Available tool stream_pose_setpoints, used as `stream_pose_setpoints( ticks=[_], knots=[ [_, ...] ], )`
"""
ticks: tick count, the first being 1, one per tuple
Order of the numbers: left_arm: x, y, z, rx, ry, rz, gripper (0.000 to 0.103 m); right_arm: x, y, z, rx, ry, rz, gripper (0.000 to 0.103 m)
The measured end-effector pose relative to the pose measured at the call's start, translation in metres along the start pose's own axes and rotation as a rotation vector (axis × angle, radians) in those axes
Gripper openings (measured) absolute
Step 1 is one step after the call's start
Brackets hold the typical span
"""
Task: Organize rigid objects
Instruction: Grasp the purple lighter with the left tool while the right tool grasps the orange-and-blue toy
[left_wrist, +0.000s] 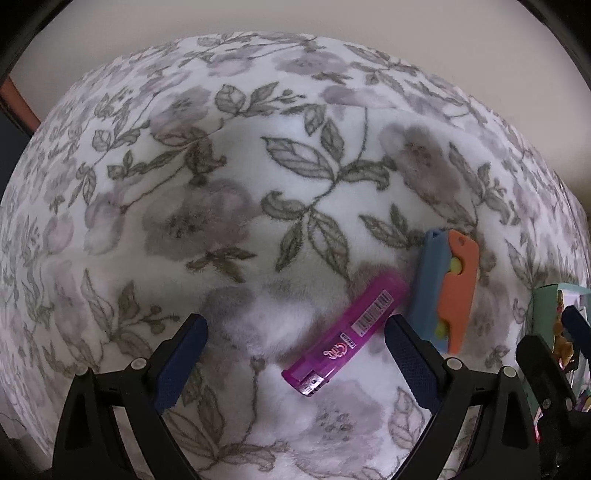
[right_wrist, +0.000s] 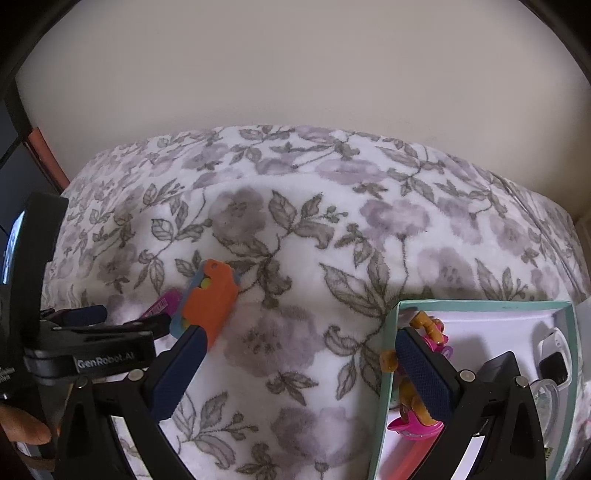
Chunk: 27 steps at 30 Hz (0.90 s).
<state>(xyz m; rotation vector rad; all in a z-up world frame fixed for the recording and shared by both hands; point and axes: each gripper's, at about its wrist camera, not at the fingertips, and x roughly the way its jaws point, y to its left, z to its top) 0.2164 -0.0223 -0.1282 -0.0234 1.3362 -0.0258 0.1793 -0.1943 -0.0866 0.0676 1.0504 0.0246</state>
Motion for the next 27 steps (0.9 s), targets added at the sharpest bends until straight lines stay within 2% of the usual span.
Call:
stream_pose_setpoints(
  ticks=[2, 6, 11, 16, 20, 27],
  knots=[
    [-0.002, -0.003, 0.0, 0.01, -0.004, -0.02, 0.083, 0.0, -0.001, 0.0, 0.005, -0.008, -0.001, 0.103],
    [-0.005, -0.008, 0.002, 0.024, -0.007, -0.027, 0.07, -0.002, -0.001, 0.001, 0.011, -0.018, 0.0, 0.103],
    [-0.012, -0.003, 0.006, 0.023, -0.012, -0.048, 0.04, -0.005, 0.003, 0.003, 0.009, -0.034, 0.003, 0.103],
    [-0.016, 0.005, 0.012, 0.008, -0.021, -0.067, 0.021, -0.006, 0.011, 0.005, -0.002, -0.043, 0.014, 0.103],
    [-0.015, 0.019, 0.016, -0.025, -0.028, -0.093, 0.021, -0.001, 0.022, 0.007, -0.019, -0.037, 0.015, 0.103],
    [-0.016, 0.046, 0.02, -0.098, -0.057, -0.06, 0.021, 0.012, 0.041, 0.01, -0.062, -0.017, 0.012, 0.103]
  ],
)
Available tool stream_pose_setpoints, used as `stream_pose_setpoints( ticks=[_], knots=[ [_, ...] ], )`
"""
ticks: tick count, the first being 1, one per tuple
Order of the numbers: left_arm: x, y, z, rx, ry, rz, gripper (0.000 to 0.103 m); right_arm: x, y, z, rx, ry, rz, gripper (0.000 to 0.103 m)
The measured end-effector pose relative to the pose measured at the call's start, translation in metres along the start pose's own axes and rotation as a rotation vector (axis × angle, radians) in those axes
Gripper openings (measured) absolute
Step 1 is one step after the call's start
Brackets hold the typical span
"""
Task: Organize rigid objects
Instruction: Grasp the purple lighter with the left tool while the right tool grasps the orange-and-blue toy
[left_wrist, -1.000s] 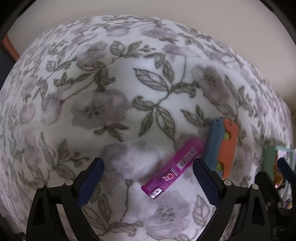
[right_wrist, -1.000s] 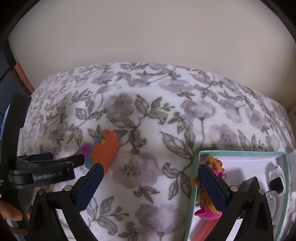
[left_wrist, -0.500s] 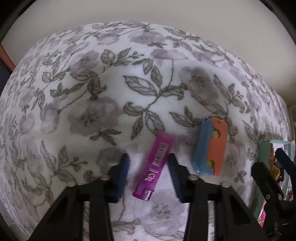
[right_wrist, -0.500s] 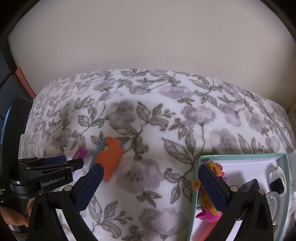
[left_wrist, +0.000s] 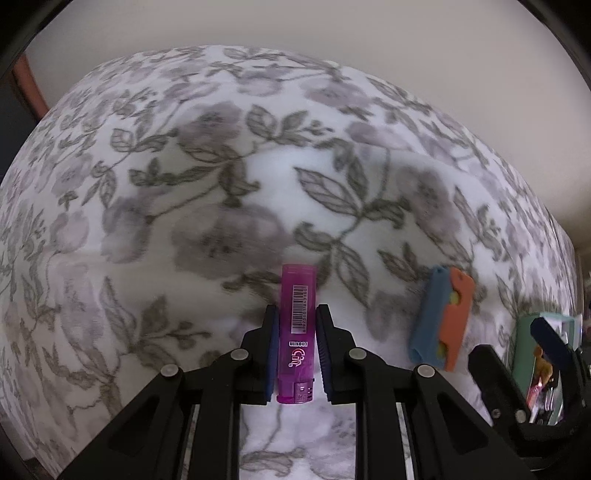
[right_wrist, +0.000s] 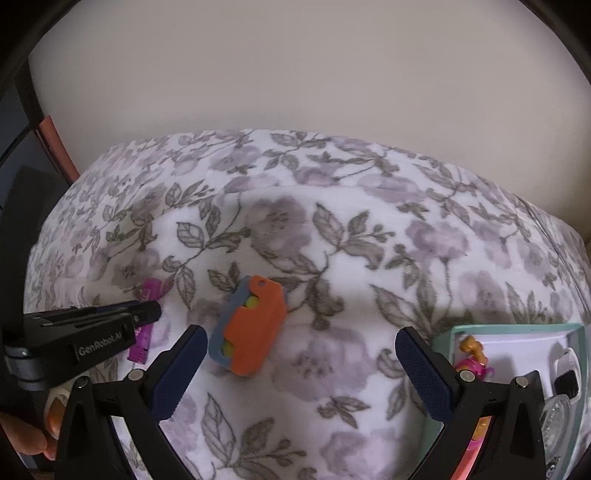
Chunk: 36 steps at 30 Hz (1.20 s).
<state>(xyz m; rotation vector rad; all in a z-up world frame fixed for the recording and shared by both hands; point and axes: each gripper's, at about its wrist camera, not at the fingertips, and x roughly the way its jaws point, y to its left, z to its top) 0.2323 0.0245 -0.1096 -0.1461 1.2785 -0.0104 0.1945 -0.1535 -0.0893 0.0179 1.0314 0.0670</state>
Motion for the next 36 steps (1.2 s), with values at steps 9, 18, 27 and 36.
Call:
stream_pose_setpoints(
  ticks=[9, 18, 27, 36],
  knots=[
    [-0.003, 0.021, -0.003, -0.074, -0.017, 0.007, 0.021, 0.027, 0.028, 0.005, -0.052, 0.041, 0.001, 0.093],
    [-0.004, 0.021, -0.005, -0.081, -0.019, 0.006, 0.021, 0.052, 0.043, 0.003, -0.087, 0.083, -0.028, 0.088],
    [0.0, 0.018, -0.002, -0.075, -0.019, 0.018, 0.021, 0.05, 0.045, 0.005, -0.085, 0.069, -0.03, 0.067],
    [0.001, 0.016, -0.002, -0.076, -0.022, 0.022, 0.02, 0.048, 0.043, 0.006, -0.084, 0.067, -0.029, 0.05]
  ],
)
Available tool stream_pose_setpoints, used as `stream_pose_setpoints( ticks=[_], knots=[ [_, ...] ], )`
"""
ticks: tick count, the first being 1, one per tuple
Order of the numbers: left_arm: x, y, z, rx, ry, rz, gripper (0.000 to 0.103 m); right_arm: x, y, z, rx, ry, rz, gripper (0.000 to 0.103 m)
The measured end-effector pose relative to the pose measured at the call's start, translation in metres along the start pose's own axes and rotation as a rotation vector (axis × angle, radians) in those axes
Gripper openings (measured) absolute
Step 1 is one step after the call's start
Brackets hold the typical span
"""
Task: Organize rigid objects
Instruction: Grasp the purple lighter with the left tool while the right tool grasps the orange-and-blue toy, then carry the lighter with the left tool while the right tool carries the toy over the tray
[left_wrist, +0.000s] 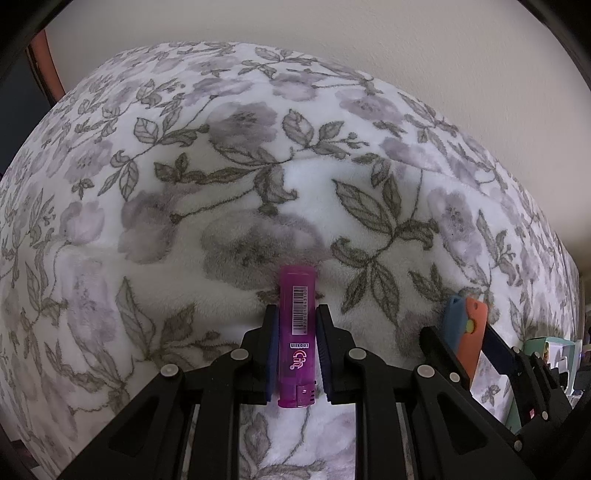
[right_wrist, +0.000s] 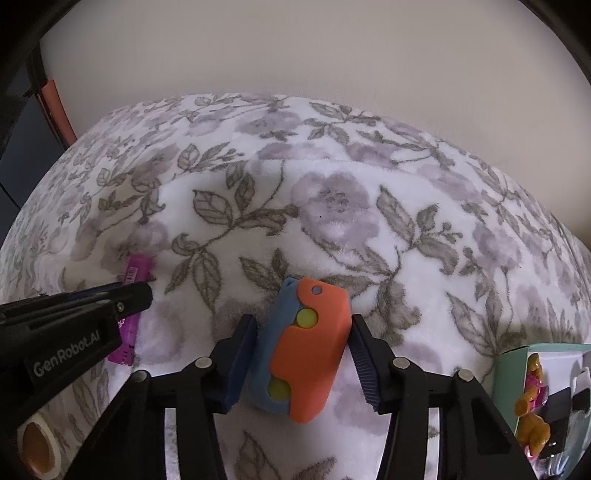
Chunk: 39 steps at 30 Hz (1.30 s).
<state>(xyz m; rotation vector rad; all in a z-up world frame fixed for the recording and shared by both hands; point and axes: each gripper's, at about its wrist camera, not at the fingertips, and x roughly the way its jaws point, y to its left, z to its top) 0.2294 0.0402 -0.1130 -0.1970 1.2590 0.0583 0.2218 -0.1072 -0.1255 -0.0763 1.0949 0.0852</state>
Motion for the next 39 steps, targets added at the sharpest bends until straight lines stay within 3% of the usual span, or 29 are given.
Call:
stream_pose_setpoints(
  ticks=[10, 22, 26, 32, 36, 39],
  knots=[
    [-0.014, 0.001, -0.006, 0.007, -0.011, -0.017, 0.02, -0.021, -0.011, -0.011, 0.055, 0.026, 0.028, 0.047],
    [-0.086, -0.033, -0.021, 0.058, -0.105, -0.032, 0.02, -0.091, -0.037, -0.023, 0.117, -0.019, 0.028, 0.047],
    [-0.114, -0.044, -0.035, 0.08, -0.132, -0.069, 0.02, -0.123, -0.051, -0.031, 0.162, -0.044, 0.028, 0.047],
    [-0.17, -0.06, -0.066, 0.141, -0.235, -0.082, 0.02, -0.171, -0.074, -0.052, 0.225, -0.078, 0.011, 0.047],
    [-0.191, -0.071, -0.09, 0.187, -0.277, -0.102, 0.02, -0.196, -0.088, -0.07, 0.27, -0.098, 0.001, 0.047],
    [-0.197, -0.079, -0.108, 0.213, -0.278, -0.159, 0.02, -0.212, -0.094, -0.083, 0.285, -0.107, -0.052, 0.047]
  ],
)
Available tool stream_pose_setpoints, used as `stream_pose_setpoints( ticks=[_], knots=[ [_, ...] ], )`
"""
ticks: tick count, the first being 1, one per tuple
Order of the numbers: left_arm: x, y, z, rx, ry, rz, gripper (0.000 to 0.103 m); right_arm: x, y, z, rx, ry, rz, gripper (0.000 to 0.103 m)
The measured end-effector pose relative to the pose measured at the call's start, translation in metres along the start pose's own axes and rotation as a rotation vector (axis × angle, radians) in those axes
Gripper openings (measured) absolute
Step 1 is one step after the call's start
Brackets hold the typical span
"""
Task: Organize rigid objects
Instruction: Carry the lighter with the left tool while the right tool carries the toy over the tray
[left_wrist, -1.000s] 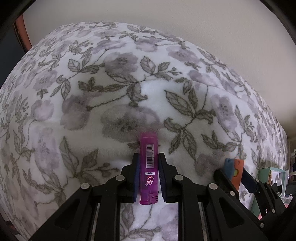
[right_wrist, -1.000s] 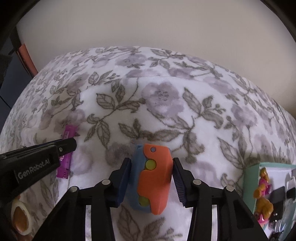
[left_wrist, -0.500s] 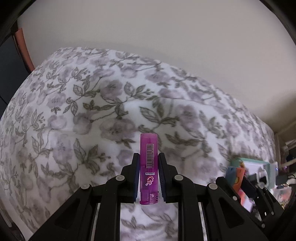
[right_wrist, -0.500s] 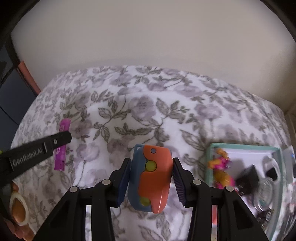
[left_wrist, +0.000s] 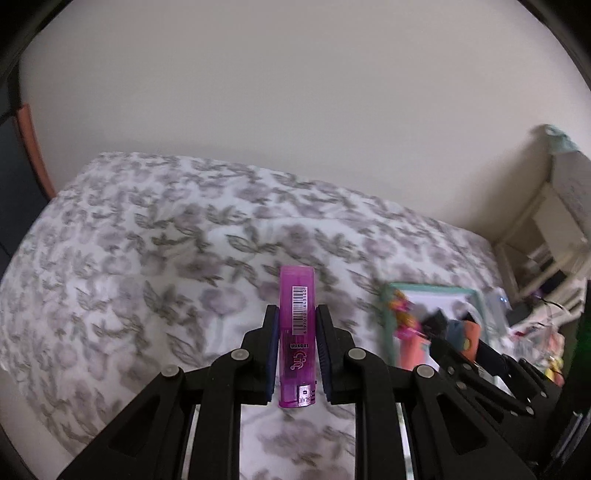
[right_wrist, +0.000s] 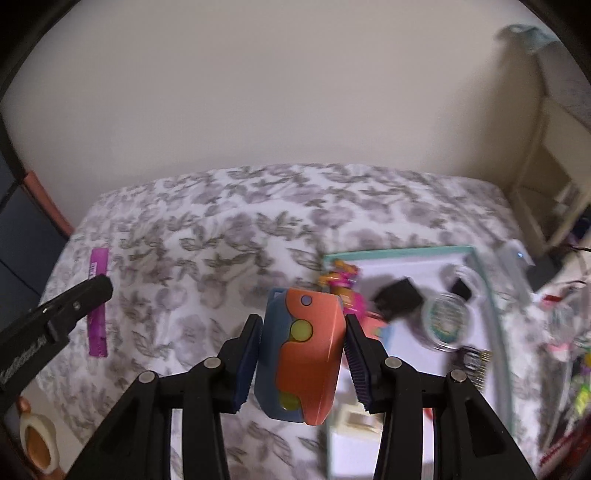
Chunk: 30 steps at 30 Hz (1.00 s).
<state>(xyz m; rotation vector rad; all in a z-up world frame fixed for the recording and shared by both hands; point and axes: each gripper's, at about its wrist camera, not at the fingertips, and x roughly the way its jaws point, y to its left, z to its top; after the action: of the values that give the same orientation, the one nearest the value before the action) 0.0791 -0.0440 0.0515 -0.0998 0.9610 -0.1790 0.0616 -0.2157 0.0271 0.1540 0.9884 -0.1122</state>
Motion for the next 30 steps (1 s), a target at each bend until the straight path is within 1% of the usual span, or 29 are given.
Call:
stream_pose_setpoints(
  ticks=[1, 4, 7, 10, 14, 18, 23, 28, 30],
  knots=[
    [-0.002, -0.005, -0.005, 0.013, 0.0, -0.007, 0.02, -0.005, -0.004, -0.003, 0.006, -0.004, -0.012, 0.047],
    [-0.002, -0.022, -0.018, 0.06, 0.012, -0.007, 0.02, -0.017, -0.014, -0.012, 0.035, -0.006, -0.011, 0.047],
    [0.001, -0.034, -0.029, 0.069, 0.034, -0.053, 0.02, -0.025, -0.024, -0.023, 0.044, -0.007, -0.028, 0.047],
    [0.003, -0.046, -0.039, 0.085, 0.044, -0.06, 0.02, -0.027, -0.038, -0.031, 0.069, 0.004, -0.029, 0.047],
    [0.01, -0.063, -0.053, 0.106, 0.069, -0.101, 0.02, -0.025, -0.053, -0.039, 0.08, 0.027, -0.037, 0.047],
    [0.023, -0.082, -0.067, 0.154, 0.087, -0.116, 0.02, -0.016, -0.078, -0.044, 0.122, 0.065, -0.041, 0.047],
    [0.043, -0.102, -0.082, 0.188, 0.164, -0.174, 0.02, 0.003, -0.117, -0.054, 0.205, 0.137, -0.09, 0.047],
    [0.057, -0.125, -0.097, 0.247, 0.225, -0.188, 0.02, 0.018, -0.151, -0.068, 0.301, 0.208, -0.097, 0.047],
    [0.063, -0.134, -0.104, 0.269, 0.254, -0.198, 0.02, 0.021, -0.158, -0.072, 0.319, 0.228, -0.104, 0.047]
  ],
)
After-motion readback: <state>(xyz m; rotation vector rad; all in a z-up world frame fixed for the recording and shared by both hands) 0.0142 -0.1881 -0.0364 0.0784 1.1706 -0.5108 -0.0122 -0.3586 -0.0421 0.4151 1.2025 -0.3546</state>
